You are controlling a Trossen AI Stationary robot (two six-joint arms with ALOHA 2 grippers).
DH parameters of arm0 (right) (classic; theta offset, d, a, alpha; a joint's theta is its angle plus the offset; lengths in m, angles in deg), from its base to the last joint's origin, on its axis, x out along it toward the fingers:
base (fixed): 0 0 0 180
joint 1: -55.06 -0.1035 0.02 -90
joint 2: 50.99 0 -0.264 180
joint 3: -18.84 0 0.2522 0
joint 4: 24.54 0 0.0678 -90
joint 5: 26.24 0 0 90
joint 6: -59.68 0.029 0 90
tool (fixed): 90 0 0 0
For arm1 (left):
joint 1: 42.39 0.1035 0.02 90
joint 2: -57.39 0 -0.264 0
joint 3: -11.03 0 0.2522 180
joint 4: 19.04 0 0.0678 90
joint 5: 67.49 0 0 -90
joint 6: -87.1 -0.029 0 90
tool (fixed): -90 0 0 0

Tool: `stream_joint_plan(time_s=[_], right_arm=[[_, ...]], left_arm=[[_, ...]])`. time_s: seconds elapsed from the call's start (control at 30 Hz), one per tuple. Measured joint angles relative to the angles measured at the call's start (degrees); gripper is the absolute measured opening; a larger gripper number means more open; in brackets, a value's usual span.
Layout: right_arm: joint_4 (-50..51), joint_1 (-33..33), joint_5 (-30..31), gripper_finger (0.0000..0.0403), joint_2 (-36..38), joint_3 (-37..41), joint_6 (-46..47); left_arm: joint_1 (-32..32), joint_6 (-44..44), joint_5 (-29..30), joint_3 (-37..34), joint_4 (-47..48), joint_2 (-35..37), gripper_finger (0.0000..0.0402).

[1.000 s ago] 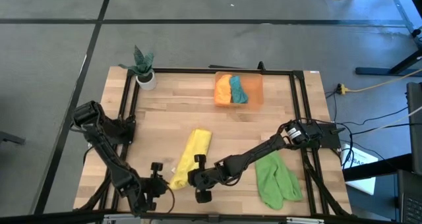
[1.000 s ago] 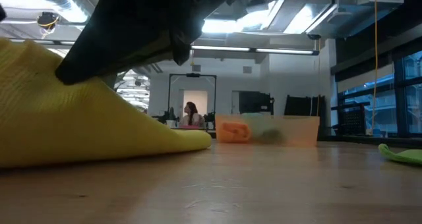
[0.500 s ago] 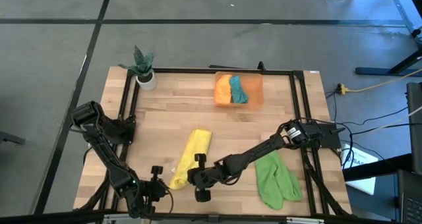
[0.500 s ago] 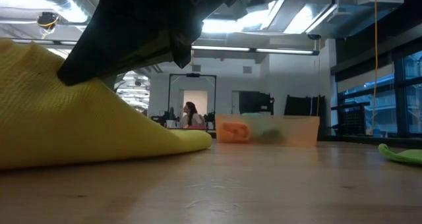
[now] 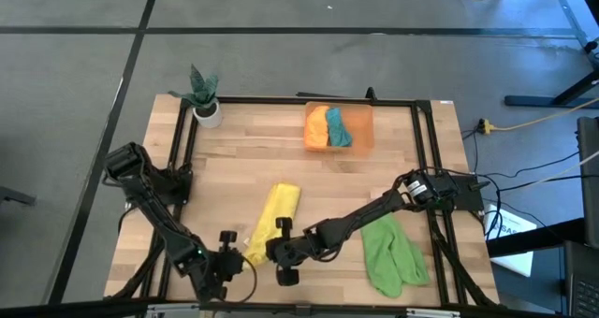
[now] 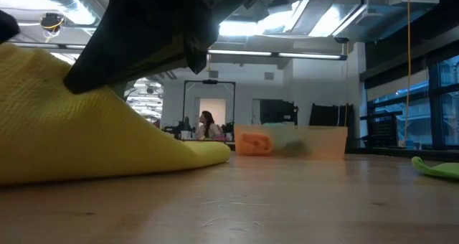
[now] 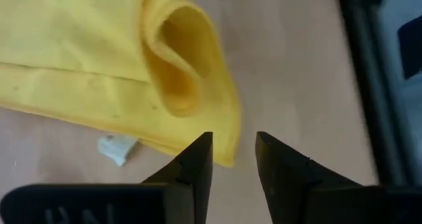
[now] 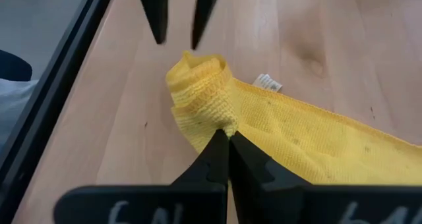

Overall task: Roll microfiber towels into tight, uniform cylinder then place into a basket
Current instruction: Roll the yellow microfiber towel

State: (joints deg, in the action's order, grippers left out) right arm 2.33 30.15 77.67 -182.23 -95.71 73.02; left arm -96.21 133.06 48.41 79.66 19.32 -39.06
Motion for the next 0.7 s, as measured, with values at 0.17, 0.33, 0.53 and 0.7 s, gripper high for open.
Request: stream_joint_plan(time_s=[0.17,0.33,0.53,0.7], right_arm=[[0.2,0.2,0.0,0.0005,0.3,0.0,1.5],[0.2,0.2,0.0,0.0005,0.9,0.0,4.7],[1.4,0.0,-0.8,0.0005,0.9,0.0,10.5],[1.9,-1.4,-1.2,0.0005,0.9,0.0,17.0]], left_arm=[[1.1,0.0,0.2,-1.3,0.1,0.0,0.0108],[0.7,-0.4,0.3,-1.5,0.1,0.0,0.011],[-0.4,-0.1,0.4,-1.5,0.3,0.0,0.0108],[-1.1,0.0,0.4,-1.5,0.2,0.0,0.0109]])
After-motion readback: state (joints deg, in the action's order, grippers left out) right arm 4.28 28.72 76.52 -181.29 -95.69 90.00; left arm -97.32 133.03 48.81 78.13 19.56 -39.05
